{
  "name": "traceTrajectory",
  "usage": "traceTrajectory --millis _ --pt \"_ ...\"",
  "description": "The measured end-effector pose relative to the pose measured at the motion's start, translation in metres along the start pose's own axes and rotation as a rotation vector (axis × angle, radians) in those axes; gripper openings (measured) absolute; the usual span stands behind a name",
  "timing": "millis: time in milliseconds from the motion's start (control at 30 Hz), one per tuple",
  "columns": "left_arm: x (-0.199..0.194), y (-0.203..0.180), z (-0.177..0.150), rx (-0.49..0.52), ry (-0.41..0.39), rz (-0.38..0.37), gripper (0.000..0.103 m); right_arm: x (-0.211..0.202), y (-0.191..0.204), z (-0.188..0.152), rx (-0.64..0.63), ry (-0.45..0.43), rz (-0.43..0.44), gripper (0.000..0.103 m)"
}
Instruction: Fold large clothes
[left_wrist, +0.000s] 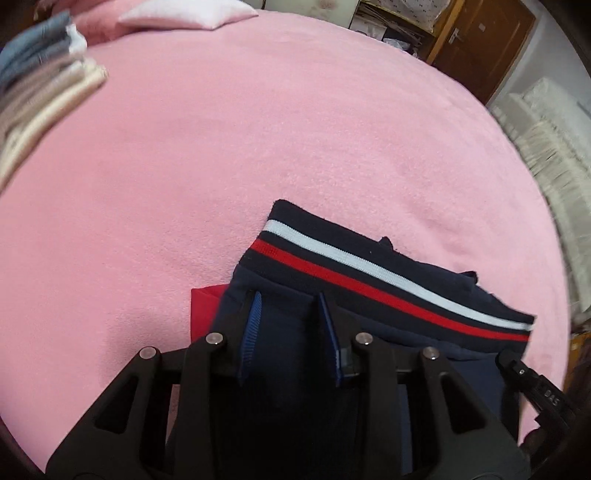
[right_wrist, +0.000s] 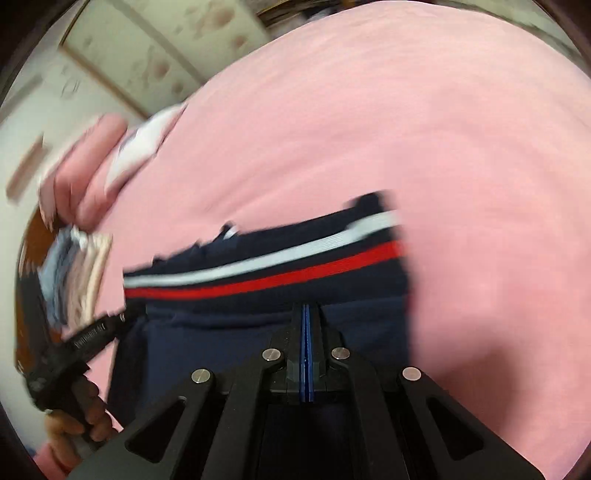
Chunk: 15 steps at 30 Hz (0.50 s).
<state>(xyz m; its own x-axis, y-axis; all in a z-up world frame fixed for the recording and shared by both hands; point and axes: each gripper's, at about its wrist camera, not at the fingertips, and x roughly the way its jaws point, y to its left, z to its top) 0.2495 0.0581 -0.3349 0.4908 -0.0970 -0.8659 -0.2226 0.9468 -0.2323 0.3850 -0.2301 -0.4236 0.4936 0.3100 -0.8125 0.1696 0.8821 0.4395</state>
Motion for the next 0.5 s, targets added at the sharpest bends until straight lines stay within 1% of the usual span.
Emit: traceTrajectory --millis 67,100,133,167,200,233,267,300,333,400,433,500 --pt "-0.005 0.0 0.002 0.038 -0.013 0.019 0.03 -0.011 -0.012 -0.002 0.009 -0.016 -0.03 0.0" --pt "-0.007 0.0 0.003 0.064 -0.023 0.051 0.03 -0.014 -0.014 -0.002 0.01 -0.024 -0.044 0.0" --pt "-0.009 0.002 0.001 0.085 -0.037 0.119 0.03 -0.018 -0.016 -0.002 0.009 -0.032 -0.063 0.0" --pt "-0.007 -0.003 0.001 0.092 -0.041 0.199 0.034 -0.024 -0.021 -0.001 0.007 -0.036 -0.077 0.0" --pt "-0.008 0.001 0.001 0.085 -0.038 0.276 0.043 -0.025 -0.019 0.001 0.003 -0.042 -0.097 0.0" --pt "-0.01 0.005 0.002 0.057 -0.034 0.282 0.059 -0.025 -0.015 0.0 -0.003 -0.049 -0.114 0.0" --pt "-0.014 0.017 0.004 -0.003 -0.029 0.241 0.059 -0.024 -0.008 0.0 -0.007 -0.056 -0.132 0.0" --pt "-0.017 0.028 0.006 -0.067 -0.013 0.174 0.058 -0.012 0.012 -0.002 -0.015 -0.063 -0.151 0.0" --pt "-0.019 0.036 0.009 -0.112 0.003 0.126 0.058 -0.008 0.021 -0.003 -0.019 -0.072 -0.159 0.0" --pt "-0.022 0.044 0.012 -0.128 0.015 0.067 0.058 -0.008 0.034 -0.002 -0.023 -0.087 -0.154 0.0" --pt "-0.024 0.046 0.014 -0.12 0.012 0.041 0.058 -0.016 0.036 -0.002 -0.025 -0.092 -0.145 0.0" --pt "-0.026 0.05 0.02 -0.093 -0.003 -0.006 0.058 -0.015 0.041 -0.002 -0.021 -0.083 -0.125 0.007"
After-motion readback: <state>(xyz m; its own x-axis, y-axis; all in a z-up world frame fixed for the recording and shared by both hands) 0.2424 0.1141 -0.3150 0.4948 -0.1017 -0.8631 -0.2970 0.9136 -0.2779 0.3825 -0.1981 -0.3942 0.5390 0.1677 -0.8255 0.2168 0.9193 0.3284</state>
